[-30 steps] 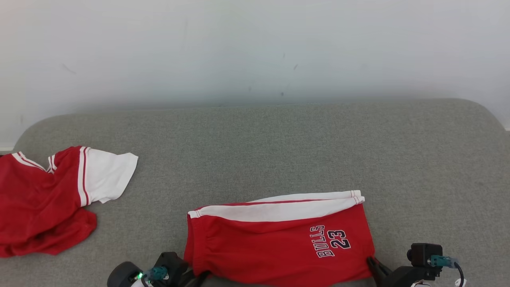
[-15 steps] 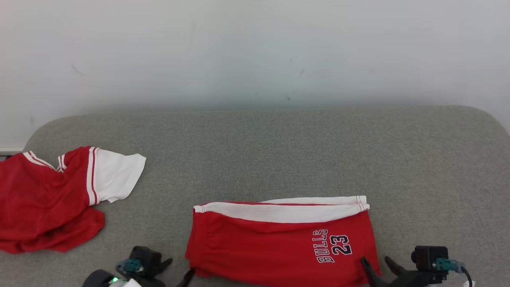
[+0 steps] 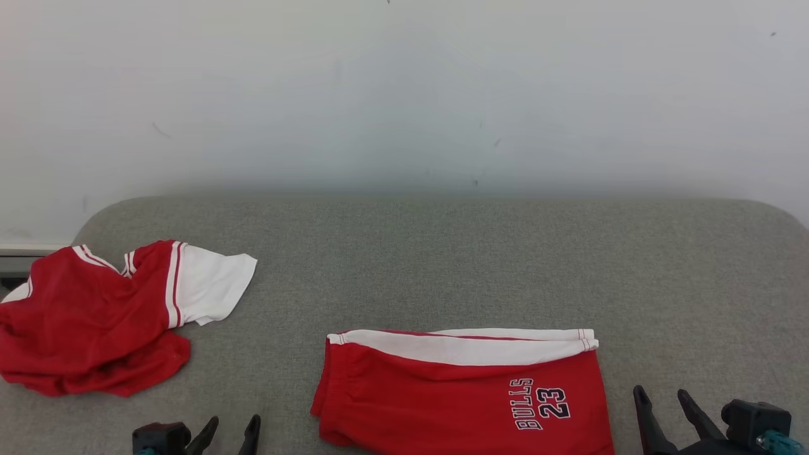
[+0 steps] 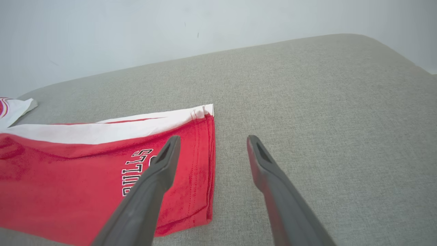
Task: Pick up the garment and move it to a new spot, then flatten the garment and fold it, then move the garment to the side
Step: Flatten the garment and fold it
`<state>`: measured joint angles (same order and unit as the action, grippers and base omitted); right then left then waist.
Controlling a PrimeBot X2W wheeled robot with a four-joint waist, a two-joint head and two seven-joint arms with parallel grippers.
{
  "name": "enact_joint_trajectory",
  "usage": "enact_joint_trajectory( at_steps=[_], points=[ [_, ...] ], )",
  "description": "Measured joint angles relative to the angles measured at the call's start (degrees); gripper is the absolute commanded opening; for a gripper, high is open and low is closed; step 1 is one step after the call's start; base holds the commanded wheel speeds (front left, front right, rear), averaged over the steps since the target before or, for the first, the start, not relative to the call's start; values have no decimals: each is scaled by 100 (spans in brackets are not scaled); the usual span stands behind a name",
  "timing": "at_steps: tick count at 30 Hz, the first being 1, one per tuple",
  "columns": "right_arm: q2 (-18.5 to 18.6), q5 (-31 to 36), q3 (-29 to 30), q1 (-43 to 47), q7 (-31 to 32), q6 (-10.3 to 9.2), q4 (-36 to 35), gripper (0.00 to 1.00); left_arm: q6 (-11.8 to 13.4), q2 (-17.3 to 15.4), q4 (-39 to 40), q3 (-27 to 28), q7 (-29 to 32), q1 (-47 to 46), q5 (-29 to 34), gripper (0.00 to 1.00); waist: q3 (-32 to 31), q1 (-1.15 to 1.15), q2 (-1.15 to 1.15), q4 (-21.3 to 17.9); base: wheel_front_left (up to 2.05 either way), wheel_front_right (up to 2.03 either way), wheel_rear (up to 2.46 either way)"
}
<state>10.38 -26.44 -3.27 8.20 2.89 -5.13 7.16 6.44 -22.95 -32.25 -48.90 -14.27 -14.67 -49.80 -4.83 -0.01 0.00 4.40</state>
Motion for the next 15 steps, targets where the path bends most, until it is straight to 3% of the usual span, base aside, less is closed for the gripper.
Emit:
enact_joint_trajectory(
  at_steps=[11,15],
  points=[
    [-185,-3,277,346,-855,-25,-291,100,68,33,1579,1122,-14,401,436,100,-157,0,0,196,0,0,0],
    [-305,-9,369,278,-1087,-51,-259,100,67,336,1830,2080,-14,669,675,100,-216,0,0,241,0,0,0]
  ],
)
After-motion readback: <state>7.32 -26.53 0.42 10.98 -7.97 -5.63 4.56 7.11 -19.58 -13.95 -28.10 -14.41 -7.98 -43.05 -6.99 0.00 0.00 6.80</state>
